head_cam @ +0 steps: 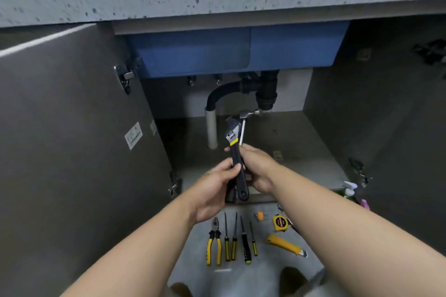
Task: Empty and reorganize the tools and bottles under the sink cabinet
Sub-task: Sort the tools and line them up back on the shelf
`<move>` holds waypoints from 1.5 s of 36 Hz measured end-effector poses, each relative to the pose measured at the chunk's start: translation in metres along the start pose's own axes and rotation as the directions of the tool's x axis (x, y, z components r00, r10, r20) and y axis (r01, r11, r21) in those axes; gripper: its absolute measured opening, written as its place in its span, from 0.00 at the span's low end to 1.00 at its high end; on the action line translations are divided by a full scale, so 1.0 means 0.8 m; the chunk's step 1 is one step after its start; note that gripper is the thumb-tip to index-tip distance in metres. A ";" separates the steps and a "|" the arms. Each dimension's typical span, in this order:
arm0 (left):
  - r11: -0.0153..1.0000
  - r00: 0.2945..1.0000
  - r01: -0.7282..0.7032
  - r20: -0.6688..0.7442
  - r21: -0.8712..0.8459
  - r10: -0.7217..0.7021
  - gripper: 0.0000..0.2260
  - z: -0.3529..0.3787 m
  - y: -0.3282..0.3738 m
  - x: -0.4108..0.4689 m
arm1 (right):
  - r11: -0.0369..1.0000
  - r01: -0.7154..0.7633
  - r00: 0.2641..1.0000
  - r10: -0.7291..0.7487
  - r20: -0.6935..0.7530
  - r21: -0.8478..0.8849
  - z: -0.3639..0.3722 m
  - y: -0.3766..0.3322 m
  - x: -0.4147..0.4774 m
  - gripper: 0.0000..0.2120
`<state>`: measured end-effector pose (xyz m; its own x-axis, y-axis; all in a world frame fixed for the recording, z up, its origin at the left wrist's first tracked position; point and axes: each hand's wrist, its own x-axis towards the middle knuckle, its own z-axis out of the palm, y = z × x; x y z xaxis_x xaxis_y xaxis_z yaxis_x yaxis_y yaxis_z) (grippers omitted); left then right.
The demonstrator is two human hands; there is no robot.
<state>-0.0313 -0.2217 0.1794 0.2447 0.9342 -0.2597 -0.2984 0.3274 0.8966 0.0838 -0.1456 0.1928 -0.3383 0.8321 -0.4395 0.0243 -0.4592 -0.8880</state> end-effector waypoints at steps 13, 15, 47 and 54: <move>0.890 0.874 0.036 -0.446 0.455 0.193 0.07 -0.056 -0.023 0.079 | 0.932 -0.079 0.995 0.098 0.035 -0.353 0.020 0.005 0.080 0.09; 0.887 0.863 0.064 -0.471 0.458 0.181 0.04 -0.069 -0.032 0.094 | 0.919 -0.111 0.990 0.137 0.042 -0.378 0.015 0.010 0.099 0.11; 0.523 0.609 0.640 -0.786 0.563 0.102 0.20 -0.326 -0.169 0.271 | 0.977 -0.206 0.971 0.212 0.113 -0.062 -0.027 0.182 0.279 0.09; 0.267 0.587 0.751 -0.796 0.604 0.149 0.21 -0.339 -0.160 0.272 | 0.975 -0.217 0.970 0.220 0.105 -0.043 -0.029 0.202 0.278 0.09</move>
<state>-0.1899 -0.0216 -0.0894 -0.6353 0.7097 -0.3044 0.6612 0.7035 0.2605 0.0344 -0.0273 -0.0514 -0.4220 0.6730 -0.6075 0.1372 -0.6149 -0.7766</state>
